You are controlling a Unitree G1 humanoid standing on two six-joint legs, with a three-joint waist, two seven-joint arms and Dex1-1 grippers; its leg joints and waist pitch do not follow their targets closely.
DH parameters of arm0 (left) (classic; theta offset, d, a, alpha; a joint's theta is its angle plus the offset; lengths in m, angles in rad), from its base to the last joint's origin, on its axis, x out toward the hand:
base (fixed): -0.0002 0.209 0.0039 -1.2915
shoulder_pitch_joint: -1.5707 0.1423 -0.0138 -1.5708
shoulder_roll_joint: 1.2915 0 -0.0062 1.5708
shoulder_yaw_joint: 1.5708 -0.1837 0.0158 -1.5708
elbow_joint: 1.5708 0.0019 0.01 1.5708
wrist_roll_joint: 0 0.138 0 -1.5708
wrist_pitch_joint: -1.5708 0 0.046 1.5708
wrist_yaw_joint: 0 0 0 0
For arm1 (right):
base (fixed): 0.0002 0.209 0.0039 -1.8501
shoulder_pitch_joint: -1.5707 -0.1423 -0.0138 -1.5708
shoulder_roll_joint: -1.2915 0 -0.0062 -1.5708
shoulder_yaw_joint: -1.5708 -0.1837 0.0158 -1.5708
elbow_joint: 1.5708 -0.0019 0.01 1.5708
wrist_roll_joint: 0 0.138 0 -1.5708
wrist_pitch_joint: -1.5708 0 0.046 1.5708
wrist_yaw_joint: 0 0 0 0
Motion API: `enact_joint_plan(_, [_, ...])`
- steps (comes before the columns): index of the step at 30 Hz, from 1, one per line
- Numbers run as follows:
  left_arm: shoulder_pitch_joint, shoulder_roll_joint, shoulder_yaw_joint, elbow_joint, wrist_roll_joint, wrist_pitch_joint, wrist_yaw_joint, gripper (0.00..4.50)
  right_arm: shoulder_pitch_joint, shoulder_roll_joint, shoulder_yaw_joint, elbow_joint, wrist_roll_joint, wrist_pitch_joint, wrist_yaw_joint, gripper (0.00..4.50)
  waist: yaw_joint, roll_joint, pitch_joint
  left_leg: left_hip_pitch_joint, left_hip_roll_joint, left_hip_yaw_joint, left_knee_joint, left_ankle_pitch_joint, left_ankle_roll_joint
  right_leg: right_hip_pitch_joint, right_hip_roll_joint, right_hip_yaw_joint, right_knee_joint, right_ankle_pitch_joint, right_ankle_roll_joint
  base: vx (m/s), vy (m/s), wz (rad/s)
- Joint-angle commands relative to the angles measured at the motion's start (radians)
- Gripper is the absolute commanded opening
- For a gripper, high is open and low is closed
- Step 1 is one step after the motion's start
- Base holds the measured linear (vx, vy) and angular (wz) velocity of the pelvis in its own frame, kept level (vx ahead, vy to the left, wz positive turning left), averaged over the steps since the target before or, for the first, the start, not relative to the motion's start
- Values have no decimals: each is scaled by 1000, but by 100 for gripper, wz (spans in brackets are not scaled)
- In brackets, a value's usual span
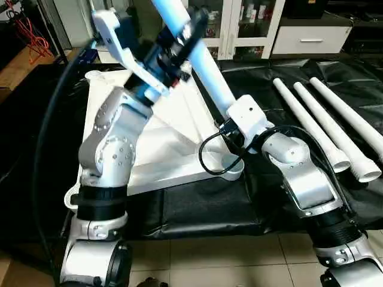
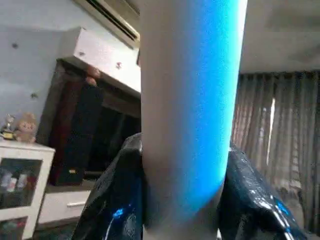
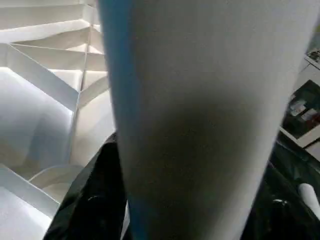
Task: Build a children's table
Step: Insert table leg to table base
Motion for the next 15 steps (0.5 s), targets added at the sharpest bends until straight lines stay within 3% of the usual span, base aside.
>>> enact_joint_plan(1, [-6, 7, -4, -30, -9, 6, -11, 154, 5, -1, -12, 3, 6, 14, 15, 226, 0, 3, -79, 35, 53, -33, -63, -109, -12, 45, -71, 44, -65, 122, -243, 0, 0, 0])
enact_joint_plan(5, [-8, 12, -1, -27, -12, 7, -14, 154, 6, 1, -13, 1, 6, 15, 17, 196, 0, 3, -79, 35, 53, -33, -62, -110, -14, 46, -71, 44, -65, 122, -242, 0, 0, 0])
enact_joint_plan(13, [-12, 21, 5, -18, 5, -4, -13, 154, 8, 0, -13, -3, 11, 14, 21, 188, 0, 4, -80, 35, 53, -34, -62, -104, -12, 47, -70, 44, -63, 133, -244, 0, 0, 0])
enact_joint_plan(14, [-21, 21, 15, -2, 32, -12, 31, 189, 9, -1, -14, -3, 11, 14, 22, 188, -1, 0, -80, 35, 53, -33, -62, -104, -11, 47, -71, 44, -64, 134, -244, 0, 0, 0])
enact_joint_plan(15, [-22, 25, 15, 3, 33, -8, 30, 210, 9, 0, -16, -2, 12, 13, 23, 188, 0, 3, -80, 35, 53, -33, -61, -104, -12, 47, -71, 44, -62, 134, -244, 0, 0, 0])
